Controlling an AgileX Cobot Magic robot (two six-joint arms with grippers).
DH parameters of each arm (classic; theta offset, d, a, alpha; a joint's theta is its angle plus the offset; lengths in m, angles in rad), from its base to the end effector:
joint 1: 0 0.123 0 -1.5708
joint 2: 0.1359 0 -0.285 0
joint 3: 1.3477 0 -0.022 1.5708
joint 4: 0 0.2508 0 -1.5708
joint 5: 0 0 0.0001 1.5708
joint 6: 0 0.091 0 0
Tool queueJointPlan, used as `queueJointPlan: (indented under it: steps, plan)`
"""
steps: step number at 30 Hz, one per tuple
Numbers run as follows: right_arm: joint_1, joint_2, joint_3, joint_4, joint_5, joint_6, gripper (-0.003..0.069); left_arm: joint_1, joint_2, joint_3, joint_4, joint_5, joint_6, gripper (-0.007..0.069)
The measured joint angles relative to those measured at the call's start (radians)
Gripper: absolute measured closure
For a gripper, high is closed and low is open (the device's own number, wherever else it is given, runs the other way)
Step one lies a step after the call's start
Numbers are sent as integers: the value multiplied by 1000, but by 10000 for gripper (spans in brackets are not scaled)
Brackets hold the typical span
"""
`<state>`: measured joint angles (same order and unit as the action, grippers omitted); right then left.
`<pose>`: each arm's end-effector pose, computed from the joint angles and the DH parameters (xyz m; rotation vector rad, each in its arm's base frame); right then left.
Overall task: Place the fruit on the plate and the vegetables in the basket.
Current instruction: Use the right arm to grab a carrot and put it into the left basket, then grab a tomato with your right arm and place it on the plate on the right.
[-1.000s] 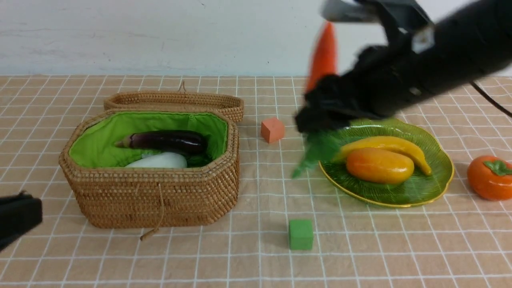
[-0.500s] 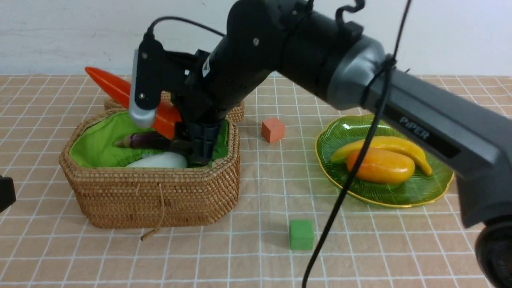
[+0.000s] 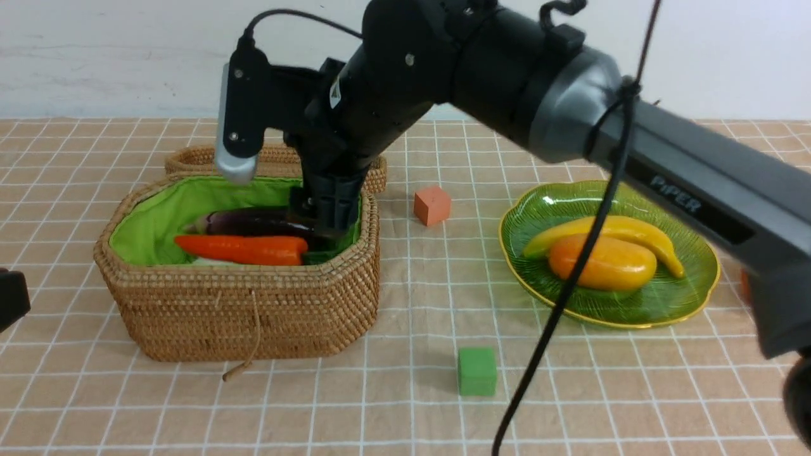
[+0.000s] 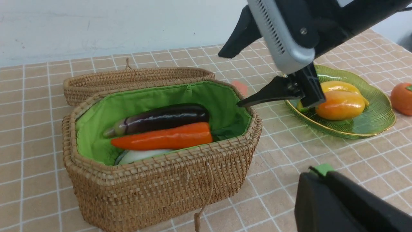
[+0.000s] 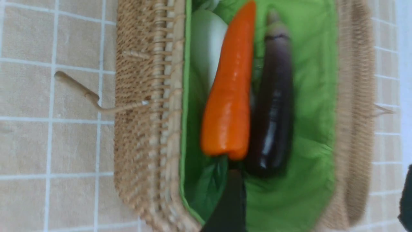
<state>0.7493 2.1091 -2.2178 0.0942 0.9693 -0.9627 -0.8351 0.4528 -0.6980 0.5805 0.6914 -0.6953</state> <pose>0.3500 0.3353 0.3527 -1.7508 1.5514 0.0116 0.0739 -0.0342 0.3608 0.3083 1.8205 -0.4182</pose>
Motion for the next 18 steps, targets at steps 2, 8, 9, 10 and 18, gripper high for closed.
queueJointPlan:
  steps: [2,8,9,10,18]
  plan:
    - [0,-56,0,-24,41,36,-1,0,0,0,-8,-20,0,599]
    - [-17,-280,0,-254,270,416,183,0,0,0,-97,-117,65,610]
    - [-20,-287,0,-254,270,416,193,0,0,0,-103,-120,71,611]
    - [-66,-346,25,-319,279,537,291,0,0,0,-171,-141,136,622]
    - [-535,-565,411,-320,281,987,485,0,0,0,-514,-163,484,637]
